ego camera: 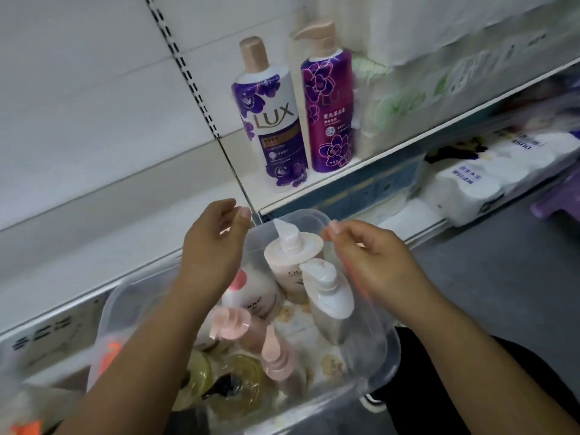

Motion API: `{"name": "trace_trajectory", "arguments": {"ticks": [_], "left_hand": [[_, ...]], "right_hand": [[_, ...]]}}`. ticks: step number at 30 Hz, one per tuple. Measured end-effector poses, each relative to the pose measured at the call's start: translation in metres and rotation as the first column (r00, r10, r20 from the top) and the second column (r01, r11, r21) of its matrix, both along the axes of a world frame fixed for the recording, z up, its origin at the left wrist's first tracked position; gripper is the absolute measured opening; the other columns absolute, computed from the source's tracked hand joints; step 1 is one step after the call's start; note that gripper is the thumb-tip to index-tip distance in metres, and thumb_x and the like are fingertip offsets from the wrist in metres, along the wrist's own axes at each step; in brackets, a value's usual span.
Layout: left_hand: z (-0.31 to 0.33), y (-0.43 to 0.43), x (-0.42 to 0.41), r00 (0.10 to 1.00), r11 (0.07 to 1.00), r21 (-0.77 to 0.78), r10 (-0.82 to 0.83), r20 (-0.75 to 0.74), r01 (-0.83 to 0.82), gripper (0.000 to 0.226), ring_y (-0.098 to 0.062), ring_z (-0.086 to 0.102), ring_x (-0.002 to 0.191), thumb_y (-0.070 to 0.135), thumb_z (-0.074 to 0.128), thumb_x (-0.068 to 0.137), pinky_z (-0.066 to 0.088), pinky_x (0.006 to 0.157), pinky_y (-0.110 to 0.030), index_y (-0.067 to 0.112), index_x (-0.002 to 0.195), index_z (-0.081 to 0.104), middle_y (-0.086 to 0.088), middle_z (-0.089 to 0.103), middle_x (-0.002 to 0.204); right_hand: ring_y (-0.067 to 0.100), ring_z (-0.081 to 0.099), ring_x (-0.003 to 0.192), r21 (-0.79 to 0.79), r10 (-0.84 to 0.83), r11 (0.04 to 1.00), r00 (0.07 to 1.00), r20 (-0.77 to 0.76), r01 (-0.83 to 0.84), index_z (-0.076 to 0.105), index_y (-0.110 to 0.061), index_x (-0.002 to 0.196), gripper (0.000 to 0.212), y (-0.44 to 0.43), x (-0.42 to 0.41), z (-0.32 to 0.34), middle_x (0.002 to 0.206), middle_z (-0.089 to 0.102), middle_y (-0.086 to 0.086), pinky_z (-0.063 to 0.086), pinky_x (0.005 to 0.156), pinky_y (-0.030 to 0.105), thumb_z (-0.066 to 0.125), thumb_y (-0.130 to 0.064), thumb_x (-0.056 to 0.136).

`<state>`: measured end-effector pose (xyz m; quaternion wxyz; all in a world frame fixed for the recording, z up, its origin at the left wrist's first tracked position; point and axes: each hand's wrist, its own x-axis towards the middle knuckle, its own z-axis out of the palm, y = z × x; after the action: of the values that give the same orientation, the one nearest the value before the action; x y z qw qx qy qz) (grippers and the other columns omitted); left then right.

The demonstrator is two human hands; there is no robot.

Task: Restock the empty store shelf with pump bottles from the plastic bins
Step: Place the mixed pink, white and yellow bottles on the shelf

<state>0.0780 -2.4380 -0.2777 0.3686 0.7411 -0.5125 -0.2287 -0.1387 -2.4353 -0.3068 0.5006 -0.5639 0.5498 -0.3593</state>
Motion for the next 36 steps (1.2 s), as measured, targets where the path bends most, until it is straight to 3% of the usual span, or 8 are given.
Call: {"name": "trace_trajectory", "arguments": {"ticks": [2,4,7,11,18,26,31,36], "left_hand": [[-0.001,0.033,-0.002,0.998,0.999,0.031,-0.008,0.059,0.006,0.043,0.010,0.058,0.095,0.047,0.051,0.097,0.044,0.083,-0.016,0.025,0.134,0.055,0.013,0.060,0.127],[-0.006,0.065,-0.002,0.993,0.999,0.050,-0.003,0.115,-0.002,0.043,-0.001,0.058,0.110,0.050,0.050,0.097,0.047,0.096,-0.032,0.028,0.133,0.055,0.013,0.061,0.129],[-0.020,0.108,0.001,0.986,0.998,0.017,0.065,0.153,-0.068,0.039,-0.011,0.058,0.110,0.047,0.052,0.096,0.043,0.090,-0.031,0.024,0.125,0.059,0.010,0.063,0.118],[-0.037,0.151,0.002,0.948,0.985,0.016,0.162,0.275,-0.173,0.048,-0.025,0.057,0.111,0.049,0.047,0.095,0.042,0.087,-0.036,0.013,0.124,0.059,-0.005,0.064,0.118],[-0.064,0.181,0.014,0.935,0.975,0.092,0.163,0.316,-0.202,0.048,-0.032,0.058,0.100,0.050,0.035,0.099,0.049,0.082,-0.045,0.011,0.114,0.060,-0.010,0.064,0.108],[-0.064,0.179,0.016,0.935,0.972,0.103,0.171,0.311,-0.212,0.042,-0.031,0.056,0.085,0.044,0.032,0.099,0.047,0.070,-0.041,0.014,0.100,0.062,-0.007,0.063,0.095],[-0.064,0.174,0.027,0.982,0.986,0.050,0.156,0.107,-0.162,0.054,-0.021,0.063,0.083,0.060,0.021,0.096,0.054,0.074,-0.043,0.023,0.104,0.059,0.002,0.065,0.090],[-0.044,0.140,0.067,0.983,0.993,-0.069,0.108,0.145,-0.099,0.051,-0.027,0.060,0.100,0.051,0.033,0.101,0.049,0.086,-0.043,0.011,0.114,0.063,-0.009,0.065,0.109]], "right_hand": [[0.001,0.064,0.106,-0.043,0.055,0.997,0.993,-0.105,-0.060,0.070,-0.027,0.117,0.035,0.016,0.007,-0.004,0.112,0.071,-0.014,0.053,0.097,0.034,0.060,-0.052,0.095],[0.011,0.059,0.118,-0.055,0.106,0.991,0.965,-0.240,-0.123,0.064,-0.022,0.129,0.047,0.027,0.014,-0.006,0.126,0.065,-0.008,0.049,0.104,0.037,0.066,-0.050,0.092],[0.017,0.053,0.122,-0.088,0.174,0.970,0.897,-0.406,-0.228,0.053,-0.022,0.135,0.060,0.038,0.021,-0.009,0.120,0.056,-0.011,0.040,0.111,0.039,0.075,-0.049,0.086],[0.023,0.052,0.124,-0.083,0.131,0.977,0.856,-0.499,-0.198,0.039,-0.019,0.145,0.087,0.038,0.029,-0.021,0.135,0.056,0.001,0.043,0.098,0.030,0.088,-0.037,0.075],[0.031,0.058,0.112,-0.133,0.055,0.968,0.702,-0.711,-0.211,0.032,-0.019,0.135,0.076,0.044,0.044,-0.029,0.126,0.059,0.009,0.044,0.080,0.036,0.082,-0.031,0.080],[0.018,0.059,0.104,-0.132,0.077,0.975,0.829,-0.554,-0.179,0.036,-0.037,0.125,0.071,0.058,0.039,-0.011,0.118,0.060,-0.009,0.047,0.076,0.032,0.085,-0.027,0.075],[0.006,0.062,0.108,-0.236,0.060,0.964,0.967,-0.247,-0.120,0.046,-0.035,0.127,0.075,0.062,0.045,0.034,0.119,0.064,-0.016,0.054,0.091,0.030,0.091,-0.012,0.071],[0.010,0.063,0.114,-0.312,0.164,0.922,0.961,-0.222,-0.229,0.053,-0.022,0.132,0.069,0.045,0.068,0.092,0.123,0.066,-0.008,0.055,0.097,0.030,0.087,-0.003,0.074]]}}
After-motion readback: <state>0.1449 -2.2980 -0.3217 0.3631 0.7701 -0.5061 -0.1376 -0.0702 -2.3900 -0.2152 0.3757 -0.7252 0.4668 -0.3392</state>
